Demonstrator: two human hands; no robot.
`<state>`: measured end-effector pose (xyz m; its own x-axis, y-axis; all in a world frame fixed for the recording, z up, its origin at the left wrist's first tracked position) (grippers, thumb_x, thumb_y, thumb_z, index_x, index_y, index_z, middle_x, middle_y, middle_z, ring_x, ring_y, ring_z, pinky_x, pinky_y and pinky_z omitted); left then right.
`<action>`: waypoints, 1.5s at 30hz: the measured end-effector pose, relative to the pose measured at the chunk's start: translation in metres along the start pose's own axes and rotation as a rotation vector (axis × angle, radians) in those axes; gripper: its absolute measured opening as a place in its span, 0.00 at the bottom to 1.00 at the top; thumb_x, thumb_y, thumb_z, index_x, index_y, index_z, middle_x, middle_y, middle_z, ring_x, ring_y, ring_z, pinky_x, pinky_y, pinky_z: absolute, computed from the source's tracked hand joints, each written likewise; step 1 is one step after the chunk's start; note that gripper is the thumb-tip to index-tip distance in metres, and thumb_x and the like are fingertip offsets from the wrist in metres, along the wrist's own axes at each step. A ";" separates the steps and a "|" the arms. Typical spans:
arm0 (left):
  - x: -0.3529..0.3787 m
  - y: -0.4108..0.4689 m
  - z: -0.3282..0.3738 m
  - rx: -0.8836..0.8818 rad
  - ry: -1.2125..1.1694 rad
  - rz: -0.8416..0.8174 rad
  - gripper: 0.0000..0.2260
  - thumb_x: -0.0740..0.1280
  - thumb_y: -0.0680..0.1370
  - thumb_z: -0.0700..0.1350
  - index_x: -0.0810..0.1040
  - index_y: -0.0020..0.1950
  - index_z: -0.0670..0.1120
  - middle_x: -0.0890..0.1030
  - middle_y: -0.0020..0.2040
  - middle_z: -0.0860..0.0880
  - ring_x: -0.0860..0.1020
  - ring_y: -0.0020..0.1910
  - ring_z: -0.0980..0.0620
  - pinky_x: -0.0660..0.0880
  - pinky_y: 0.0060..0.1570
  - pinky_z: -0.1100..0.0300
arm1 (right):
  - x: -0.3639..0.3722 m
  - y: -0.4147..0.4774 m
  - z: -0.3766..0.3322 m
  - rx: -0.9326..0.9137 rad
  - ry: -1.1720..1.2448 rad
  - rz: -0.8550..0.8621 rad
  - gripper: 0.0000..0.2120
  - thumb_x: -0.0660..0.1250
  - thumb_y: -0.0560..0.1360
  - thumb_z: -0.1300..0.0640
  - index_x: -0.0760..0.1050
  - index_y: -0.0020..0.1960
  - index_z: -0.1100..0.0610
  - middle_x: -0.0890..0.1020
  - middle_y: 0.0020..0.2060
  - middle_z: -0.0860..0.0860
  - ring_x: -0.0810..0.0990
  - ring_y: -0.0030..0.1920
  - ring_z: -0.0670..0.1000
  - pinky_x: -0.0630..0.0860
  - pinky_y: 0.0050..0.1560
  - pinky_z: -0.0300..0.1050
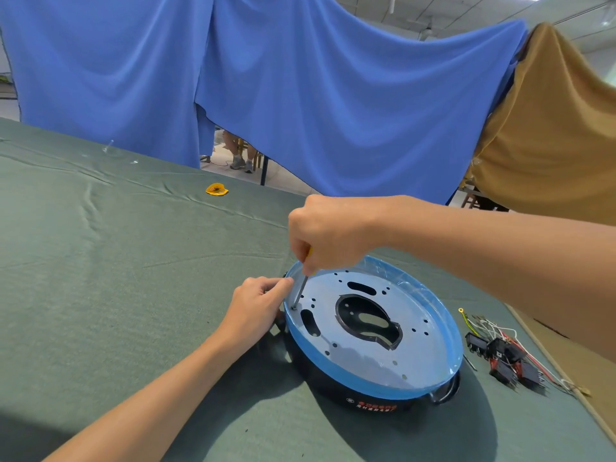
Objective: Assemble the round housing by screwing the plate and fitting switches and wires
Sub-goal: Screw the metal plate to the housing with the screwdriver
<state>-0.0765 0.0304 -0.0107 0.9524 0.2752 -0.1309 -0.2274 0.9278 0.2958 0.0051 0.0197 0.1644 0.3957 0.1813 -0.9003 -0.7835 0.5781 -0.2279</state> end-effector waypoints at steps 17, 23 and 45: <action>-0.002 0.001 -0.006 -0.006 0.023 -0.012 0.26 0.61 0.68 0.62 0.78 0.35 0.37 0.70 0.26 0.46 0.67 0.26 0.50 0.64 0.30 0.57 | -0.001 0.001 0.012 0.115 0.192 0.078 0.13 0.63 0.80 0.56 0.77 0.38 0.58 0.82 0.26 0.52 0.79 0.24 0.45 0.69 0.23 0.32; -0.002 0.001 -0.005 -0.010 0.018 -0.017 0.22 0.62 0.71 0.59 0.80 0.34 0.41 0.72 0.25 0.47 0.67 0.25 0.51 0.65 0.27 0.60 | 0.002 0.009 0.010 0.183 0.112 0.013 0.18 0.58 0.81 0.43 0.71 0.44 0.58 0.77 0.37 0.54 0.78 0.37 0.54 0.68 0.29 0.42; -0.002 -0.002 0.002 -0.023 0.014 0.004 0.21 0.62 0.72 0.54 0.79 0.36 0.37 0.75 0.26 0.50 0.69 0.24 0.54 0.66 0.25 0.66 | 0.005 -0.007 0.019 0.191 0.177 0.002 0.10 0.64 0.76 0.59 0.83 0.43 0.60 0.85 0.33 0.52 0.80 0.30 0.49 0.71 0.23 0.35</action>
<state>-0.0779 0.0269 -0.0093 0.9486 0.2821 -0.1432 -0.2358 0.9322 0.2746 0.0211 0.0318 0.1687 0.2906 0.0503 -0.9555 -0.6728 0.7208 -0.1666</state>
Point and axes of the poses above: each hand's wrist, its own y-axis towards the middle knuckle, its own x-axis out of the palm, z = x × y, the point moved 4 cm from there along y, towards the middle knuckle
